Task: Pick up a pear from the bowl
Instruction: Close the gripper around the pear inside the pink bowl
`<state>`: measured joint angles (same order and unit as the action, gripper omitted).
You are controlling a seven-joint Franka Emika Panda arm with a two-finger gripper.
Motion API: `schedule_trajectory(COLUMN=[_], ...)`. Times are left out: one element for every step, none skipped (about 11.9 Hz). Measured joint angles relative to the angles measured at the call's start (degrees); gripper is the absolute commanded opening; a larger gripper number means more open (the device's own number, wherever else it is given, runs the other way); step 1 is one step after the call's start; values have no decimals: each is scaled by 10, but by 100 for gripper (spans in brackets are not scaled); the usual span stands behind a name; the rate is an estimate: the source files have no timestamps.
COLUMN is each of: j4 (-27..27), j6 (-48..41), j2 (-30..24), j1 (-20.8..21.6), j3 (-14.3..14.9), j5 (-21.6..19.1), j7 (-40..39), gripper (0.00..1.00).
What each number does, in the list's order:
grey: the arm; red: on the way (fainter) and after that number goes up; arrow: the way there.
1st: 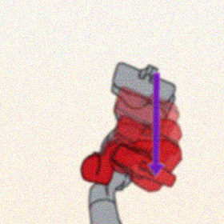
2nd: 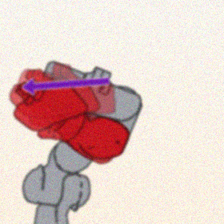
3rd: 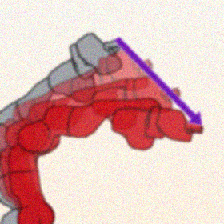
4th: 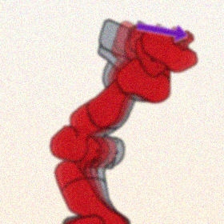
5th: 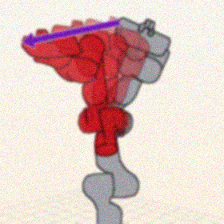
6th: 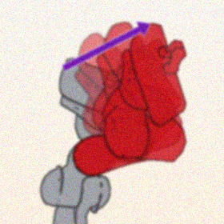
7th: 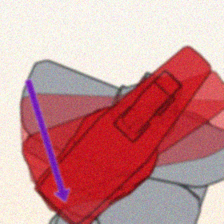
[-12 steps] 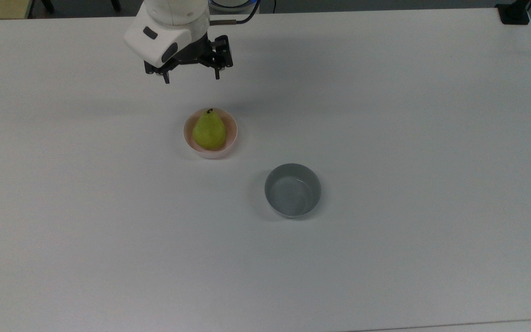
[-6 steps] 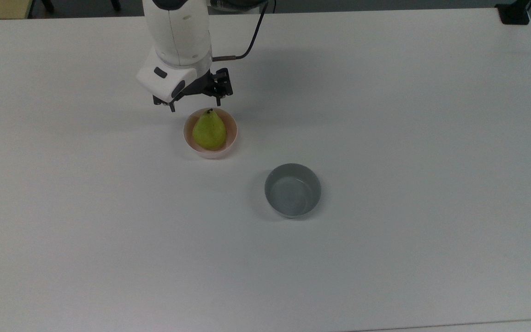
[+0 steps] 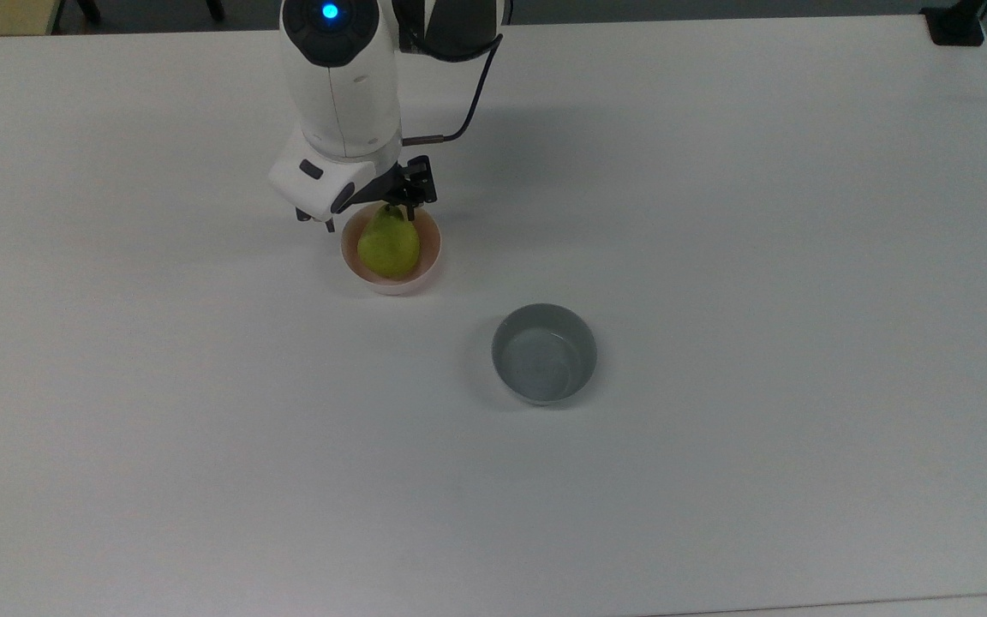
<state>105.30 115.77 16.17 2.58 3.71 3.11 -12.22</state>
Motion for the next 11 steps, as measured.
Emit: schedule_trajectory(j4=[1,3,7,9,11,12,12,13,13,13,13], j6=[3,12,22,28,30,30,30,30,30,30,30], j2=[4,8,12,15,16,17,18,19,19,19,20], j1=[1,1,3,7,10,12,12,12,12,12,13], j3=[-1,-1,-2,-2,-2,-2,-2,-2,-2,-2,-2], j5=[1,1,1,1,1,2,2,2,2,2,3], j7=[0,0,0,0,0,0,0,0,0,0,0], gripper=[89,89,89,89,89,89,87,86,81,73,66])
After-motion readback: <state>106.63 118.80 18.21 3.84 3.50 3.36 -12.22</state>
